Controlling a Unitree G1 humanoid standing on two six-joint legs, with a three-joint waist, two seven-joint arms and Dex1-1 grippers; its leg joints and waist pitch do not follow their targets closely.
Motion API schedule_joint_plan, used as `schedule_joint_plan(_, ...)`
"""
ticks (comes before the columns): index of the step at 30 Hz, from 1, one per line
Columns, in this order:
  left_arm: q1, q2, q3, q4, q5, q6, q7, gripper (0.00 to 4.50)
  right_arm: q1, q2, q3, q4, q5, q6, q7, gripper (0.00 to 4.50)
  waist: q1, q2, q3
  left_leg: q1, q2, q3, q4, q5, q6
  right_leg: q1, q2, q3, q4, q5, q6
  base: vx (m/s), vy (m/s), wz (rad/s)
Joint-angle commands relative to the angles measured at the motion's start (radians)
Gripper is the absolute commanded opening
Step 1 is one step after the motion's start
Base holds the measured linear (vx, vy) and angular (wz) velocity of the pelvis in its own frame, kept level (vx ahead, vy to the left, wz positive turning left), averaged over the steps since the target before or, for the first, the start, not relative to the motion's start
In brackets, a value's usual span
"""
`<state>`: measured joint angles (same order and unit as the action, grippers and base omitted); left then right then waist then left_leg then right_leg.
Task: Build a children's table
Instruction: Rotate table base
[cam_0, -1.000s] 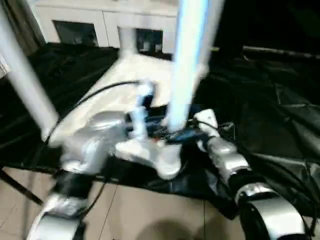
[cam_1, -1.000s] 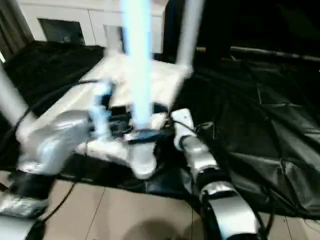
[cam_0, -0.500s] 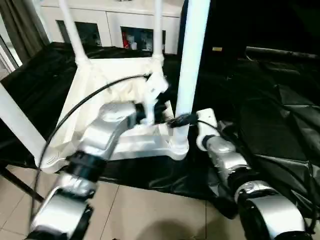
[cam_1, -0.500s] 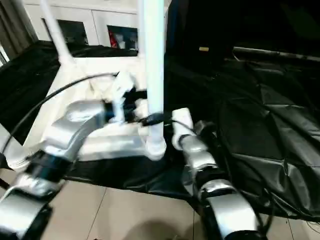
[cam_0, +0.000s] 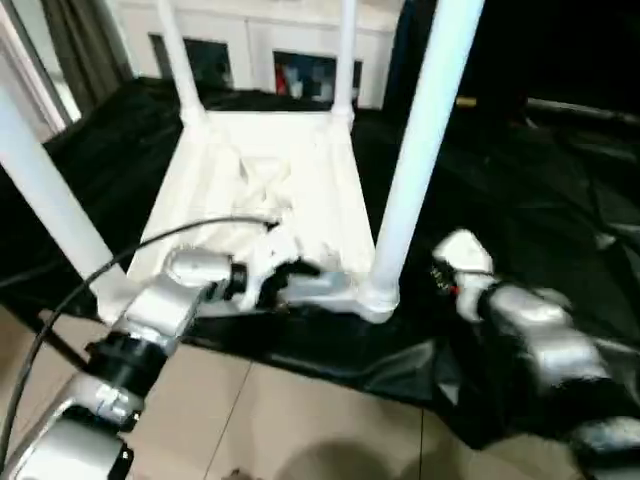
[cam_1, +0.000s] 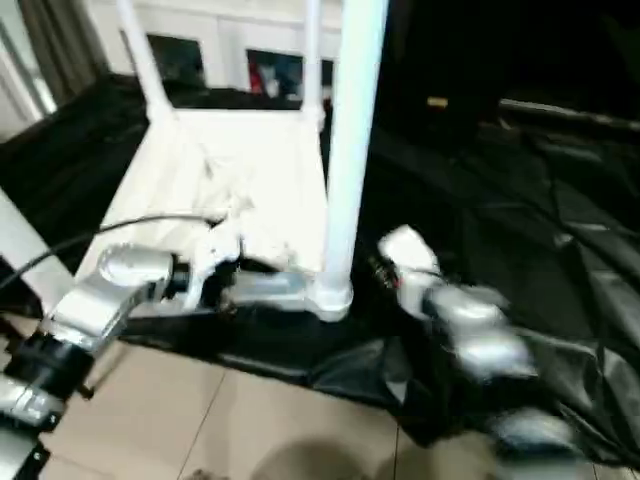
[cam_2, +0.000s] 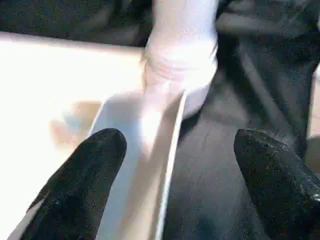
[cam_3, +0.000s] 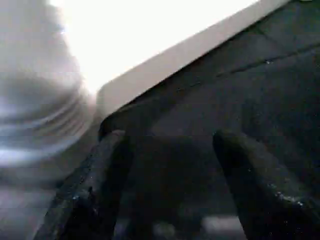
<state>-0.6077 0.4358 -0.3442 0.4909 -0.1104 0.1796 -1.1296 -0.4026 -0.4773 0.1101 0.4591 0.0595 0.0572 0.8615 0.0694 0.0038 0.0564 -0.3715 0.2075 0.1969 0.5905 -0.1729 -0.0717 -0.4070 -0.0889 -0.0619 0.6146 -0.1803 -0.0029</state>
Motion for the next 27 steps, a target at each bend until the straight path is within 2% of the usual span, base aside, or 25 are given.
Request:
schedule_joint_plan(1,-0.041,-0.001,-0.023,0.027,0.02,-0.023,-0.017,3.61,0.01,-0.036,0.024,-0.128,0.052,0.042,0.107,3.01,0.006,0.0,-0.069,0.01,0.018,-0.009,-0.064,-0.228,0.053,0.058,-0.038,0.04,-0.073,-0.166,-0.198,0.0,0.0,0.0)
schedule_joint_plan(2,-0.049,-0.002,-0.028,0.044,0.025,-0.03,-0.025,3.49,0.022,-0.055,0.025,-0.167,0.062,0.064,0.138,3.01,0.004,-0.002,-0.07,0.007,0.018,-0.011,-0.064,-0.224,0.053,0.059,-0.042,0.039,-0.07,-0.165,-0.21,0.0,0.0,0.0)
schedule_joint_plan(4,-0.07,-0.009,-0.036,0.089,0.043,-0.051,-0.021,3.3,0.036,-0.084,0.022,-0.213,0.078,0.092,0.174,3.01,0.001,0.004,-0.068,0.012,0.017,-0.01,-0.063,-0.248,0.051,0.054,-0.04,0.038,-0.08,-0.203,-0.216,0.0,0.0,0.0)
schedule_joint_plan(6,-0.098,-0.024,-0.038,0.156,0.067,-0.084,-0.023,3.23,0.058,-0.12,0.017,-0.283,0.106,0.138,0.217,3.01,0.003,0.001,-0.068,0.012,0.016,-0.011,-0.063,-0.249,0.05,0.056,-0.04,0.039,-0.079,-0.208,-0.214,0.0,0.0,0.0)
schedule_joint_plan(7,-0.113,-0.033,-0.037,0.189,0.074,-0.096,-0.025,3.15,0.071,-0.138,0.014,-0.326,0.132,0.17,0.24,3.01,0.005,0.014,-0.069,0.015,0.016,-0.012,-0.063,-0.253,0.05,0.056,-0.04,0.038,-0.081,-0.209,-0.213,0.0,0.0,0.0)
schedule_joint_plan(8,-0.117,-0.036,-0.036,0.2,0.076,-0.099,-0.028,3.01,0.075,-0.144,0.014,-0.341,0.141,0.183,0.246,3.01,0.007,0.007,-0.071,0.014,0.017,-0.013,-0.062,-0.248,0.052,0.059,-0.04,0.038,-0.079,-0.195,-0.216,0.0,0.0,0.0)
schedule_joint_plan(9,-0.131,-0.045,-0.037,0.234,0.08,-0.111,-0.034,2.89,0.091,-0.162,0.011,-0.392,0.173,0.227,0.265,3.01,0.009,0.008,-0.069,0.013,0.016,-0.013,-0.063,-0.243,0.055,0.059,-0.039,0.038,-0.08,-0.193,-0.216,0.0,0.0,0.0)
schedule_joint_plan(11,-0.138,-0.049,-0.038,0.251,0.082,-0.115,-0.04,2.68,0.099,-0.171,0.01,-0.418,0.189,0.251,0.274,3.01,0.012,0.011,-0.072,0.01,0.018,-0.014,-0.062,-0.233,0.054,0.061,-0.044,0.037,-0.076,-0.18,-0.226,0.0,0.0,0.0)
schedule_joint_plan(12,-0.145,-0.052,-0.041,0.266,0.083,-0.116,-0.049,2.68,0.105,-0.177,0.011,-0.434,0.191,0.267,0.28,3.01,0.012,0.018,-0.072,0.012,0.018,-0.014,-0.062,-0.237,0.053,0.059,-0.044,0.037,-0.078,-0.182,-0.229,0.0,0.0,0.0)
schedule_joint_plan(13,-0.152,-0.057,-0.045,0.292,0.089,-0.125,-0.051,2.44,0.119,-0.183,0.014,-0.455,0.187,0.279,0.281,3.01,0.014,0.014,-0.072,0.013,0.018,-0.013,-0.061,-0.24,0.051,0.058,-0.043,0.037,-0.079,-0.176,-0.233,0.0,0.0,0.0)
schedule_joint_plan(15,-0.156,-0.06,-0.045,0.309,0.092,-0.13,-0.056,2.36,0.125,-0.184,0.014,-0.464,0.184,0.285,0.28,3.01,0.016,0.019,-0.072,0.014,0.019,-0.015,-0.062,-0.244,0.046,0.058,-0.045,0.037,-0.078,-0.18,-0.234,0.0,0.0,0.0)
schedule_joint_plan(17,-0.164,-0.069,-0.039,0.339,0.094,-0.141,-0.071,2.21,0.133,-0.188,0.016,-0.482,0.182,0.296,0.273,3.01,0.017,0.016,-0.072,0.015,0.017,-0.013,-0.062,-0.249,0.043,0.057,-0.043,0.036,-0.082,-0.19,-0.231,0.0,0.0,0.0)
schedule_joint_plan(18,-0.166,-0.072,-0.037,0.349,0.095,-0.145,-0.074,2.0,0.135,-0.19,0.017,-0.487,0.183,0.301,0.27,3.01,0.019,0.015,-0.071,0.015,0.018,-0.015,-0.063,-0.252,0.039,0.058,-0.045,0.036,-0.081,-0.196,-0.231,0.0,0.0,0.0)
schedule_joint_plan(19,-0.173,-0.081,-0.032,0.375,0.1,-0.153,-0.074,1.94,0.136,-0.195,0.02,-0.498,0.187,0.314,0.264,3.01,0.018,0.019,-0.071,0.016,0.018,-0.014,-0.063,-0.256,0.037,0.057,-0.045,0.036,-0.083,-0.201,-0.23,0.0,0.0,0.0)
schedule_joint_plan(24,-0.185,-0.091,-0.027,0.418,0.105,-0.169,-0.082,1.48,0.138,-0.2,0.021,-0.515,0.189,0.335,0.26,3.01,0.021,0.016,-0.071,0.016,0.019,-0.015,-0.063,-0.252,0.039,0.058,-0.047,0.037,-0.083,-0.21,-0.224,0.0,0.0,0.0)
schedule_joint_plan(27,-0.19,-0.096,-0.024,0.44,0.109,-0.18,-0.084,1.39,0.135,-0.199,0.022,-0.51,0.184,0.335,0.261,3.01,0.022,0.014,-0.072,0.015,0.018,-0.016,-0.062,-0.247,0.039,0.059,-0.048,0.036,-0.084,-0.216,-0.222,0.0,0.0,0.0)
